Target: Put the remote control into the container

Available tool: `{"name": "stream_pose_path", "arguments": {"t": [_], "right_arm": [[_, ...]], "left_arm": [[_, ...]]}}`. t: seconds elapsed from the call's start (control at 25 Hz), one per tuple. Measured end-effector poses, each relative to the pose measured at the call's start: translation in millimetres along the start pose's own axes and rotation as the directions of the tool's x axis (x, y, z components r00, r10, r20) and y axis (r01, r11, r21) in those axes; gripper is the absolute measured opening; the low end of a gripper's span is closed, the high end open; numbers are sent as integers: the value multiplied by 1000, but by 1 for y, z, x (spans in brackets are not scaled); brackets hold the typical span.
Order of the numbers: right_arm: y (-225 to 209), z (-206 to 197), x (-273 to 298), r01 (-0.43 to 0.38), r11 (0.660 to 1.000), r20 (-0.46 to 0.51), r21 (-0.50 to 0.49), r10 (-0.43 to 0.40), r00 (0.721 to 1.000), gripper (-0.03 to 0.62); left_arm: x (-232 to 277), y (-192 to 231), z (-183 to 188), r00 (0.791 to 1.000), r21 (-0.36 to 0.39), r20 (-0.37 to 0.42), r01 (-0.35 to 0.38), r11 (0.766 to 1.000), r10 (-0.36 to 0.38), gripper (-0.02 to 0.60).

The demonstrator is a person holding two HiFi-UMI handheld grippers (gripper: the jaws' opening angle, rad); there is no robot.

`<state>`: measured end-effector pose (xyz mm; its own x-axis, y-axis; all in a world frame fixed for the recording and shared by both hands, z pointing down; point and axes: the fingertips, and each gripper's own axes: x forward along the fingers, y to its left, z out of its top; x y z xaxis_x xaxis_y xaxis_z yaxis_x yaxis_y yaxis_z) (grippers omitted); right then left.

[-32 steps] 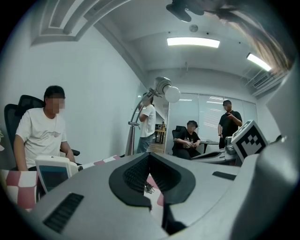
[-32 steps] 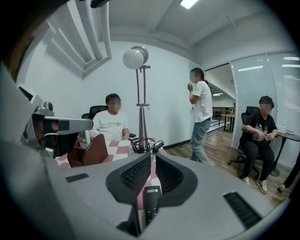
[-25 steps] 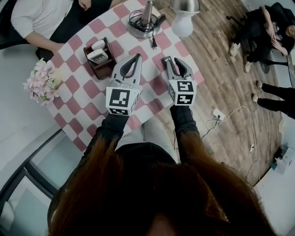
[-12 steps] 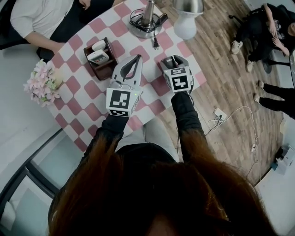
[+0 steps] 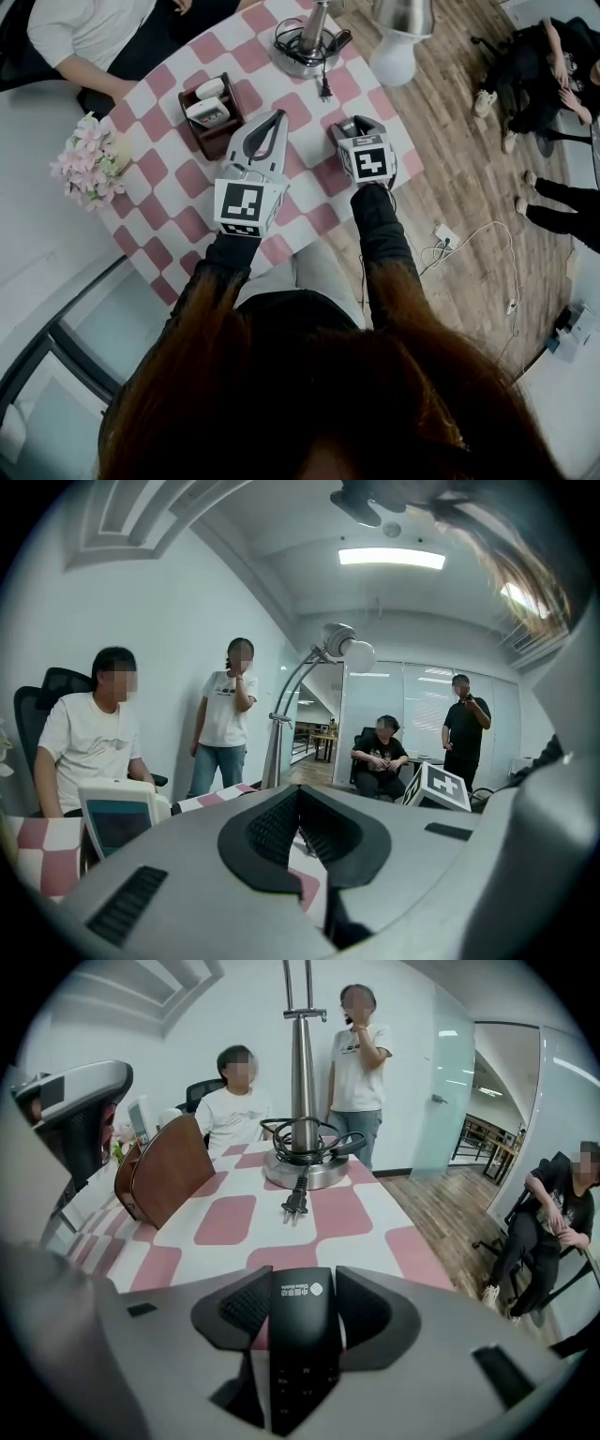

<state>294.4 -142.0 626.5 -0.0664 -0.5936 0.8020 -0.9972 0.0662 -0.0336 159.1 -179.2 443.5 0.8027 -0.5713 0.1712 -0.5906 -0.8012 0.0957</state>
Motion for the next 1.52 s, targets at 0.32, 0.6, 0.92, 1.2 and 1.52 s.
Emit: {"name": "stream_pose_path", "arguments": {"t": [0.32,0.6,0.92,1.2,1.52], "right_arm": [[-7,22,-35,35,999,173,32,-40,984,213],[-1,44,-76,65,996,354,58,-82,932,212],[18,83,-116,106,994,522,36,-109,846,212],[47,126,-143,101,995,634,-5,-75,769,212],[107,168,-152,42,994,699,-99,39,714,212]], "left_arm": [[-9,18,13,999,7,33,-41,999,41,-2],[-30,36,24,994,11,64,-88,996,87,-2],[-62,60,40,983,20,106,-156,988,153,-2],[-95,87,57,961,25,149,-239,971,233,-2],[-138,115,69,927,27,184,-336,941,326,-2]]}}
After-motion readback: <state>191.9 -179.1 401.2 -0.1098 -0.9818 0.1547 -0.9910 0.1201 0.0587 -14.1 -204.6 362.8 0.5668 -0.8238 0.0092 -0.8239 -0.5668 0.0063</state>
